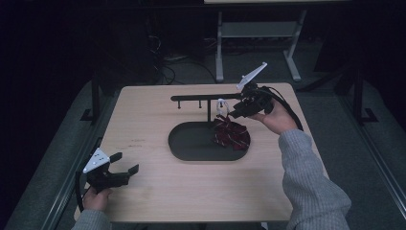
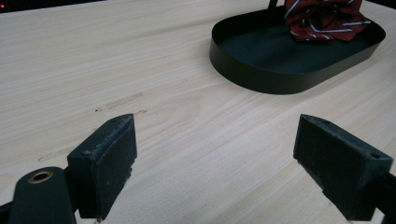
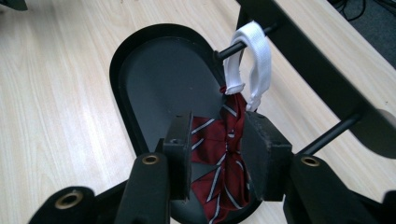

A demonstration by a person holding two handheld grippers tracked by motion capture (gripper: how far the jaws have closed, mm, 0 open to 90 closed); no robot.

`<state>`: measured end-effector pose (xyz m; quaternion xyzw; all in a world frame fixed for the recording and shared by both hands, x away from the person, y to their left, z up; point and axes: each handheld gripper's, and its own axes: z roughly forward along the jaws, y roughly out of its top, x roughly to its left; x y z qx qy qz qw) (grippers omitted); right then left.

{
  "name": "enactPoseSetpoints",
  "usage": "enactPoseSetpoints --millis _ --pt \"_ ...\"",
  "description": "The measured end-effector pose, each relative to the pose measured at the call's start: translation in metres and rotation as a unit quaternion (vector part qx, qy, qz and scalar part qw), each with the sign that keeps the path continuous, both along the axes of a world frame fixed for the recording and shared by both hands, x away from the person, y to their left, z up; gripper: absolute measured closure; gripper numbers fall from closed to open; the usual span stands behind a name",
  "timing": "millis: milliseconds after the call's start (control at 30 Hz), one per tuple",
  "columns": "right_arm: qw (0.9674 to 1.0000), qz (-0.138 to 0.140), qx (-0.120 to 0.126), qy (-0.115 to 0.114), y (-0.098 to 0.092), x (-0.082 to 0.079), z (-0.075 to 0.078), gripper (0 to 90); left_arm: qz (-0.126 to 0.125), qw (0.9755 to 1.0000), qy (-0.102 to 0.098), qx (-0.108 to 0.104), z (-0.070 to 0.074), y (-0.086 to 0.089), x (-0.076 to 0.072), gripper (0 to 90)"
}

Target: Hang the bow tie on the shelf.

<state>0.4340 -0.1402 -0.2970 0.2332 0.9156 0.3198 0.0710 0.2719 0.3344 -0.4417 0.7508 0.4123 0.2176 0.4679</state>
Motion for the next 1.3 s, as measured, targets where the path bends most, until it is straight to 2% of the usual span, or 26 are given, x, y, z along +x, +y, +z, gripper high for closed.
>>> enactPoseSetpoints --millis 300,667,1300 --pt "0.9999 0.012 0.002 0.005 -0.003 -0.007 -0.010 59.4 -0.001 1.0000 0.000 0.002 0.000 0.000 0.000 12.9" --pt "0.9998 0.010 0.010 0.016 -0.012 -0.015 -0.016 57.0 -0.001 1.0000 0.001 0.002 0.000 0.000 0.000 12.8" --pt "0.9994 0.016 0.007 0.031 -0.015 -0.027 -0.034 53.6 -0.002 1.0000 0.002 0.003 0.000 0.000 0.000 12.8"
